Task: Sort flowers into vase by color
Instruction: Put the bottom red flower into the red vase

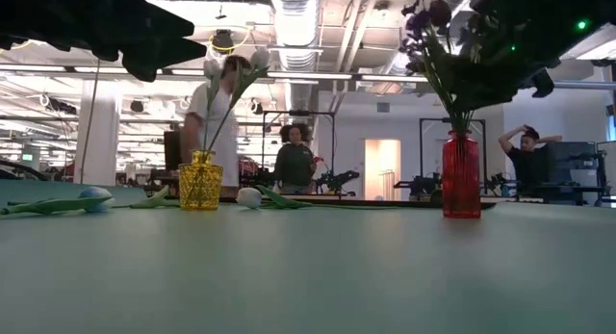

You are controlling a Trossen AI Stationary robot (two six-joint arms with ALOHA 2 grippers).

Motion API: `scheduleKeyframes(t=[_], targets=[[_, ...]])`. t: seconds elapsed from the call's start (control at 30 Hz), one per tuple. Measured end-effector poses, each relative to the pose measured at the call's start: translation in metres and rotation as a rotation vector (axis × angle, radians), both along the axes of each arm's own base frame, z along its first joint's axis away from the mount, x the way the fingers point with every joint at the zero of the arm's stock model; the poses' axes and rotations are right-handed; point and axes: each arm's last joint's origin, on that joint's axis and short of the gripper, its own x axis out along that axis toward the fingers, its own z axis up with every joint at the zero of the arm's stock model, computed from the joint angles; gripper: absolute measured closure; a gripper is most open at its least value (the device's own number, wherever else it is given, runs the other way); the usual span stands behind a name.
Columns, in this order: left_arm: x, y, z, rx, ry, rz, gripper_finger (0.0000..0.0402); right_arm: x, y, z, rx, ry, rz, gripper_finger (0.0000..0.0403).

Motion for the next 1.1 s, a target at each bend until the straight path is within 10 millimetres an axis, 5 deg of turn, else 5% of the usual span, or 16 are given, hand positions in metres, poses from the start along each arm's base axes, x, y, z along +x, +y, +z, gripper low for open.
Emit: scheduleKeyframes(t=[0.6, 1.1], targets=[[0.000, 0.000, 0.000, -0.002, -0.001, 0.000, 0.0171, -0.003, -0.002, -0.015, 0.041, -0.011, 0.011, 0.0373], [0.000, 0.000, 0.000, -0.002, -0.001, 0.000, 0.0171, 0.006, 0.001, 0.000, 0.052, 0.063, 0.084, 0.0296]])
